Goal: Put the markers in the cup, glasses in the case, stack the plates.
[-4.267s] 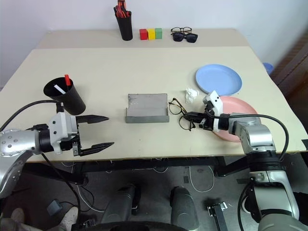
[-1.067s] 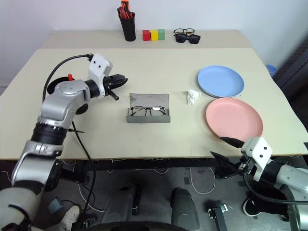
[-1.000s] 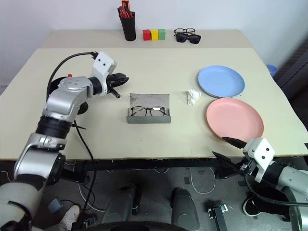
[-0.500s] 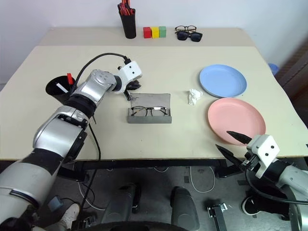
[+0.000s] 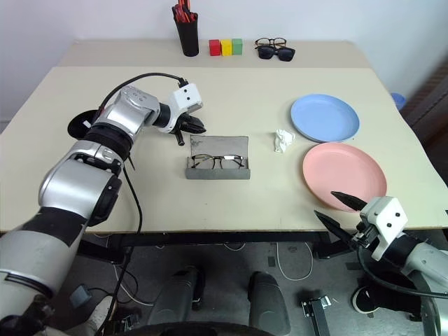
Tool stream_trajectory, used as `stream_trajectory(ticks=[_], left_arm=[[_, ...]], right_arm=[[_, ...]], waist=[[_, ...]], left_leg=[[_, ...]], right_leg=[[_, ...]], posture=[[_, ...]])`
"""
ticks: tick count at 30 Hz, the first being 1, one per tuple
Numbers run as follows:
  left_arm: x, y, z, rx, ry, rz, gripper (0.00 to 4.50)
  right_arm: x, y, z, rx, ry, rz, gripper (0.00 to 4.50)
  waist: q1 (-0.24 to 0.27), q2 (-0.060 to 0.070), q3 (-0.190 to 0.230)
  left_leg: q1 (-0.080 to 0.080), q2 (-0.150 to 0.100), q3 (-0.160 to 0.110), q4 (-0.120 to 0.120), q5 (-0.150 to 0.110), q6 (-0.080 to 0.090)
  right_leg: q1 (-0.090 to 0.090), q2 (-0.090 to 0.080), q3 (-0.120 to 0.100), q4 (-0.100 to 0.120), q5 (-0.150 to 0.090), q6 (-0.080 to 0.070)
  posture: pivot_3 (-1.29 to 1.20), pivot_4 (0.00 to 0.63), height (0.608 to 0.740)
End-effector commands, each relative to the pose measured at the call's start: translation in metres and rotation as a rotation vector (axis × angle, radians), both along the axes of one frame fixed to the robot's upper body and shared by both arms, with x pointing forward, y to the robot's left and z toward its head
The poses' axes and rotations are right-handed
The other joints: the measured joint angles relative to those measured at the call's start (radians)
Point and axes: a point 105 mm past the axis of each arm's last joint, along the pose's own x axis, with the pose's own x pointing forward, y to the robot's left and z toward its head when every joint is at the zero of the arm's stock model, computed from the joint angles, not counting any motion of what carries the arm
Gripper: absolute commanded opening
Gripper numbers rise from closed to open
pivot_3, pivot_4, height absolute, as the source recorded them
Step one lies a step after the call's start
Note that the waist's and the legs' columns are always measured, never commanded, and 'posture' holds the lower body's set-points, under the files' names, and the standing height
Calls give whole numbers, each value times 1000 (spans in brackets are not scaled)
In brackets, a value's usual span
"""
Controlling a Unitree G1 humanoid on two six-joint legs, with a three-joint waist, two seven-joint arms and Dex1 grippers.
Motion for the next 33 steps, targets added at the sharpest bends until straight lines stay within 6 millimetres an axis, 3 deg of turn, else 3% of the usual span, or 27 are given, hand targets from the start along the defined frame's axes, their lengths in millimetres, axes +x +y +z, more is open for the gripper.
stream_trajectory(ticks=[1, 4, 7, 14, 19, 26, 33], left_arm=[[-3, -7, -9, 59, -21, -50, 661], [-14, -17, -16, 14, 94, -112, 661], [-27, -27, -10, -72, 230, -174, 661], [-39, -30, 7, -189, 374, -195, 661], [-53, -29, 6, -174, 456, -236, 661], [-77, -35, -10, -151, 533, -293, 661], [-65, -41, 6, -242, 399, -250, 661]], right_arm=[[-1, 4, 10, 20, -47, 19, 2920], [-2, 4, 11, 32, -49, 25, 2920], [-6, 7, 13, 59, -48, 58, 2920], [-8, 11, 16, 79, -48, 107, 2920], [-5, 11, 17, 81, -55, 104, 2920], [-1, 14, 19, 81, -61, 108, 2920], [0, 15, 21, 80, -62, 104, 2920]], waist=[[0, 0, 0], [0, 0, 0], [0, 0, 0], [-3, 0, 0], [-3, 0, 0], [-3, 1, 0], [-2, 1, 0]], left_leg=[[0, 0, 0, 0, 0, 0], [0, 0, 0, 0, 0, 0], [0, 0, 0, 0, 0, 0], [0, 0, -1, 2, 0, 0], [0, 0, -1, 6, 0, 0], [0, 0, -2, 13, -1, 1], [0, 0, -3, 16, -1, 1]], right_leg=[[0, 0, 0, 0, 0, 0], [0, 0, 0, 1, 0, 0], [0, 0, 0, 1, 0, 0], [0, 0, 0, 3, 0, 0], [0, 0, 0, 6, -1, -3], [1, 0, 0, 12, -2, -3], [2, 0, 0, 12, -1, -4]], posture=[[0, 150, 740], [0, 150, 740], [0, 150, 740], [0, 150, 740], [0, 150, 740], [0, 150, 740], [0, 150, 740]])
